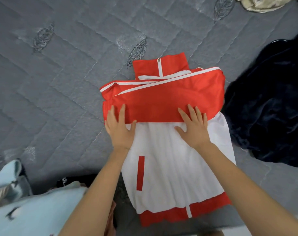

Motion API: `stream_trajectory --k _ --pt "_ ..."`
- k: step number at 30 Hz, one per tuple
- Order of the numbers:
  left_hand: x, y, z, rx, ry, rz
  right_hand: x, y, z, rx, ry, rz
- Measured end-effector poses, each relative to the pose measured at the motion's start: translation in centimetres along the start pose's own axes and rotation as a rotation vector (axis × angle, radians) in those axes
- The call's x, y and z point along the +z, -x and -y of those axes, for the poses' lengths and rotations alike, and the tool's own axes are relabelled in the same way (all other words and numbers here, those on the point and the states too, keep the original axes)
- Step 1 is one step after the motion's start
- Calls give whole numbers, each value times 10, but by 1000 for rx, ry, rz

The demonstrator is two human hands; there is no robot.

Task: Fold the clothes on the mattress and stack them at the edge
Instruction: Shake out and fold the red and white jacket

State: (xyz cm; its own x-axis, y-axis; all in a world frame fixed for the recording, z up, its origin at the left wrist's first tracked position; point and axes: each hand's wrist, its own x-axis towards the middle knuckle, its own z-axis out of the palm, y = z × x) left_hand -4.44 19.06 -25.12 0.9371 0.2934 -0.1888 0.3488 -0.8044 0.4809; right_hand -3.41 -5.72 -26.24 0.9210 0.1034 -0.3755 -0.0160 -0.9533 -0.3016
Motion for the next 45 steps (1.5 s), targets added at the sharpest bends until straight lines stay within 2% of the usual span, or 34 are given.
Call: stream_trajectory --k 6,12,14,18,21,24,26,29,31,33,39,42,45 --pt "20 73 9 132 -155 193 21 73 -17 52 59 127" --pt "45 175 40 -59 -298 434 38 144 -60 96 79 250" --pt "54 210 50 -94 -343 464 46 165 -76 100 84 274" --pt "65 268 60 -158 -268 376 60 203 -101 124 70 264" --pt "72 301 58 -332 -19 144 69 225 -118 221 51 242" --pt "76 307 62 -519 178 -8 74 234 -126 357 -131 230" --pt "77 307 63 -614 271 -71 75 234 -127 415 -322 136" --pt "75 306 65 -685 364 -47 72 231 -129 518 -495 -36" --pt "76 307 67 -679 401 11 69 231 -134 599 -610 -52" --pt "74 309 64 -671 451 40 65 237 -136 625 -667 -14" --pt "57 332 46 -551 512 -40 53 271 -126 510 -651 -8" --pt "43 354 38 -492 503 -1 42 293 -122 520 -614 52" --pt "26 378 31 -546 469 128 24 313 -117 533 -486 211"
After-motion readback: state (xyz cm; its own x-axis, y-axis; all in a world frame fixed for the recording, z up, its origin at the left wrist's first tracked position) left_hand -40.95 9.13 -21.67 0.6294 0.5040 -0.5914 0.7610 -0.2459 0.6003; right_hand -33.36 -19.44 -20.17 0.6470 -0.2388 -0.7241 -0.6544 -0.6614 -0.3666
